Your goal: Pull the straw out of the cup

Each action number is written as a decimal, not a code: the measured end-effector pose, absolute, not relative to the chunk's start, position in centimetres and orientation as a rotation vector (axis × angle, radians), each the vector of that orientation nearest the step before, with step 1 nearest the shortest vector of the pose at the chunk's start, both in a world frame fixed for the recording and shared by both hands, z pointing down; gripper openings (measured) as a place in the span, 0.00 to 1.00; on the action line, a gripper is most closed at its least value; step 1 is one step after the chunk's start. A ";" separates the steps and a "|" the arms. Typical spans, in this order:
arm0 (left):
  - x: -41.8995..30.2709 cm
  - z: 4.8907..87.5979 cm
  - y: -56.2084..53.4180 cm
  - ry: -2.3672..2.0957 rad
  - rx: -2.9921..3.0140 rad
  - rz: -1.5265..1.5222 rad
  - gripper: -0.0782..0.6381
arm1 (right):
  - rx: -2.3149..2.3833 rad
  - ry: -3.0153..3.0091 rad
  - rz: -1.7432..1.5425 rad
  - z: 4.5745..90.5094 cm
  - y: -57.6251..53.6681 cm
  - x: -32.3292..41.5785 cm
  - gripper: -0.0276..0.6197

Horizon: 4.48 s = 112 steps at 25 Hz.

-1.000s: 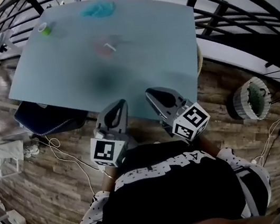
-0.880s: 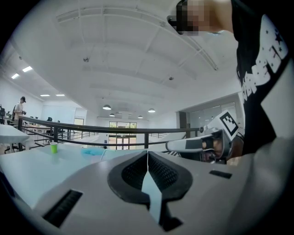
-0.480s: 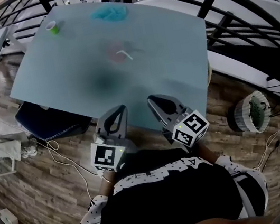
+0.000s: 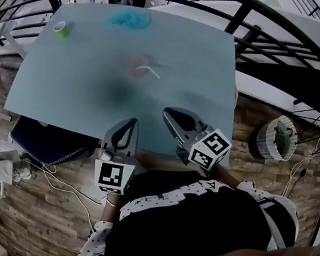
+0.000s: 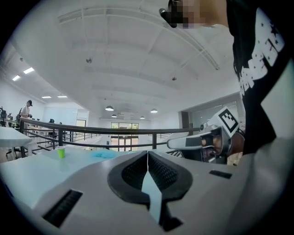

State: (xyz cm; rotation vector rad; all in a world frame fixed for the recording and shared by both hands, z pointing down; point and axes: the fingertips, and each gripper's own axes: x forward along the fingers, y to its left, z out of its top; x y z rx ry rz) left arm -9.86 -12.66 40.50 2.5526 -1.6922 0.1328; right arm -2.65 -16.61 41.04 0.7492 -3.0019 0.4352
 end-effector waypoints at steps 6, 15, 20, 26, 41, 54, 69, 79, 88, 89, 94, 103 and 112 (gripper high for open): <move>-12.4 39.3 -13.9 -1.650 2.591 0.096 0.13 | 0.765 -2.990 0.357 39.4 -17.1 -5.6 0.09; -15.1 38.8 -15.3 -1.561 2.653 0.086 0.13 | 0.882 -2.973 0.357 38.5 -18.0 -7.7 0.09; -17.8 39.1 -15.6 -1.529 2.661 0.090 0.13 | 0.916 -2.967 0.355 38.6 -18.1 -10.5 0.09; -20.0 39.2 -16.1 -1.489 2.704 0.103 0.13 | 0.996 -2.956 0.354 39.2 -18.4 -12.2 0.09; -21.5 40.3 -17.2 -1.426 2.706 0.039 0.13 | 1.211 -2.827 0.375 40.8 -19.6 -11.8 0.09; -21.9 40.5 -17.2 -1.426 2.714 0.064 0.13 | 1.283 -2.798 0.372 41.7 -20.0 -11.5 0.09; -20.7 40.2 -18.3 -1.396 2.728 0.049 0.13 | 1.389 -2.745 0.413 43.3 -21.9 -10.3 0.09; -21.2 40.2 -18.4 -1.415 2.722 0.060 0.13 | 1.424 -2.719 0.405 43.8 -22.8 -10.2 0.09; -21.0 40.0 -19.8 -1.414 2.712 0.074 0.13 | 1.440 -2.722 0.393 43.8 -24.1 -10.0 0.09; -20.9 40.0 -20.0 -1.411 2.713 0.077 0.13 | 1.445 -2.721 0.391 43.8 -24.3 -10.0 0.09; -20.6 40.0 -21.2 -1.385 2.728 0.095 0.13 | 1.465 -2.717 0.416 44.1 -25.5 -10.1 0.09; -19.5 41.2 -24.0 -1.376 2.699 0.139 0.13 | 1.465 -2.705 0.526 46.4 -28.3 -9.3 0.09; -19.8 42.3 -25.7 -1.396 2.657 0.174 0.13 | 1.477 -2.668 0.616 49.1 -30.4 -9.2 0.09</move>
